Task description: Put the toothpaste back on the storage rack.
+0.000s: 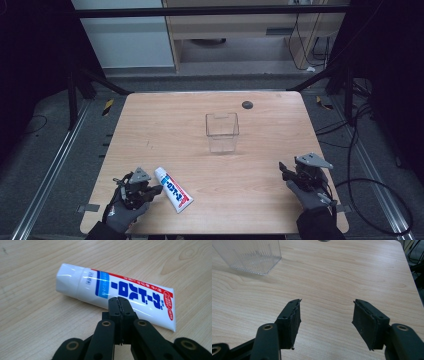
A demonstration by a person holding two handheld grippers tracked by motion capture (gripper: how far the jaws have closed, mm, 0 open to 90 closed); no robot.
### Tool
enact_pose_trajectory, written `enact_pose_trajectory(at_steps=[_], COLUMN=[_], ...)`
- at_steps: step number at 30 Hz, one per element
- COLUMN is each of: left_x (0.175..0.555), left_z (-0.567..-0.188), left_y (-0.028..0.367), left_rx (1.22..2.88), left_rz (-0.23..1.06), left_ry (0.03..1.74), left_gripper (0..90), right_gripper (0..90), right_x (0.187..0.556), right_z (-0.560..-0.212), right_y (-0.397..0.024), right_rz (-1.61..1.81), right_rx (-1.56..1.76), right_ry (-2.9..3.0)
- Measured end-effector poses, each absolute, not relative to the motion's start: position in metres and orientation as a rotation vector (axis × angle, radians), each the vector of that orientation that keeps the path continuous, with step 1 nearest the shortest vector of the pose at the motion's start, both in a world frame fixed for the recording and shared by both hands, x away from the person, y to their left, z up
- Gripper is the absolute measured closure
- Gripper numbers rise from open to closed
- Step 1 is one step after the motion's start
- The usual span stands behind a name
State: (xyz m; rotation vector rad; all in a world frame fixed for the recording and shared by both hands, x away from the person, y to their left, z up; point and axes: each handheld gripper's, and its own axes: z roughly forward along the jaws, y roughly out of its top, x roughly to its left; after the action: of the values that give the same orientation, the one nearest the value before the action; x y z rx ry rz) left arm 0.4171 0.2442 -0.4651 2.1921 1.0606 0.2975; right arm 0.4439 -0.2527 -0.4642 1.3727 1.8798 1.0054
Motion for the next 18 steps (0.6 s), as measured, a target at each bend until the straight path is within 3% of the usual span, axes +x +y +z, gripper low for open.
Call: enact_pose_trajectory(at_steps=[18], left_x=[0.414], left_z=[-0.474], left_y=[0.223], left_rx=[2.286], left_rz=[0.226], left_ry=[0.981], left_gripper=[89.7], right_gripper=[33.1], right_x=[0.446], right_z=[-0.467], right_y=[-0.254], right_rz=[0.993], right_rx=[1.385], right_ry=[1.888])
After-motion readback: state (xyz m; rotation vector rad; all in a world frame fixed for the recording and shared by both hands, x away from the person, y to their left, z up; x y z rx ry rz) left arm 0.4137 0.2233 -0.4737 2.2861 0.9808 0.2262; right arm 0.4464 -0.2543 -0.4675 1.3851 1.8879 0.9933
